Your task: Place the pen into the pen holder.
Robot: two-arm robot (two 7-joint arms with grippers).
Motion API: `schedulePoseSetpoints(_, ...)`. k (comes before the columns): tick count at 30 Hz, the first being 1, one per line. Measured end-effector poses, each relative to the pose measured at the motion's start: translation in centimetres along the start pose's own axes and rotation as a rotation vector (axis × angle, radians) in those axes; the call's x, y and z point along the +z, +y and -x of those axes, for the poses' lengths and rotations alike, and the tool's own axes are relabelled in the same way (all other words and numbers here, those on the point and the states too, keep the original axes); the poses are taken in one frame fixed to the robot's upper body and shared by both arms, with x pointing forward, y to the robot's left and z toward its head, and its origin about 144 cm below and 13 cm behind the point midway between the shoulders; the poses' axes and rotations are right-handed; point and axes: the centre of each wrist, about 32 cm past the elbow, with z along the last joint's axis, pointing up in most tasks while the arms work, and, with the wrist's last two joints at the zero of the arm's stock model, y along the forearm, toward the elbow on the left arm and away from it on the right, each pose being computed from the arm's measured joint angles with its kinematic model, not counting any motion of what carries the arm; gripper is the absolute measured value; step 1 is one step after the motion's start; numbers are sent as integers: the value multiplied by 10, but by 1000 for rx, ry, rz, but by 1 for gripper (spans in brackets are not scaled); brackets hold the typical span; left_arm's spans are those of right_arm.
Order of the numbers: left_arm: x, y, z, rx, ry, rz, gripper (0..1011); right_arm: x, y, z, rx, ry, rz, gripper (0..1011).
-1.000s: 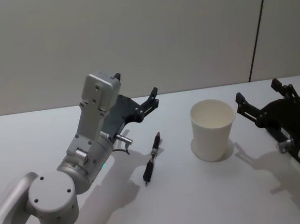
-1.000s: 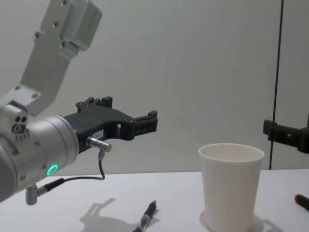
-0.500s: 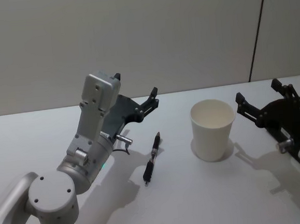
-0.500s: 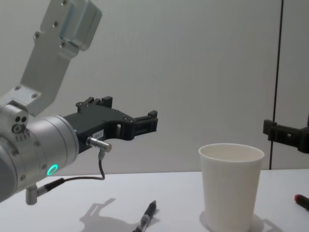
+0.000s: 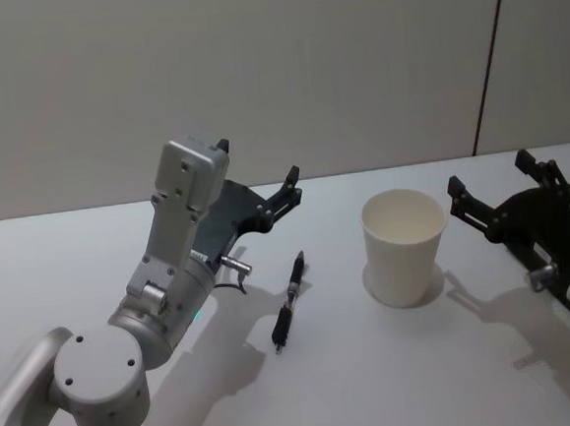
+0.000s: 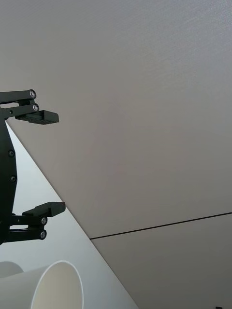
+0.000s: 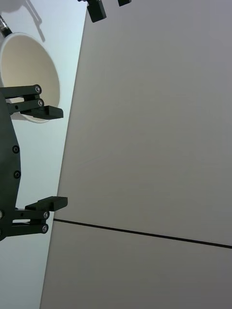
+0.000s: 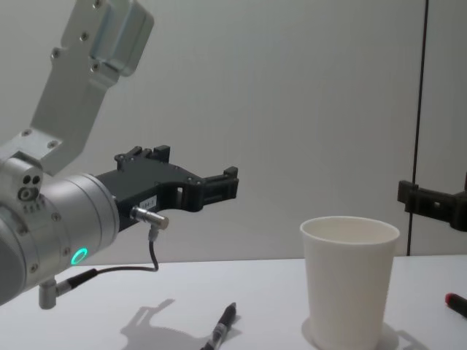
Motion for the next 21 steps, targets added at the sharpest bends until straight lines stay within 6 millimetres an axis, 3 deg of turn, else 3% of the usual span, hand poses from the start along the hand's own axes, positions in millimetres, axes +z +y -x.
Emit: schedulePoseSetpoints(21,0,0,0,0,0,0,1001,7,8,-5,44,14,13,1001)
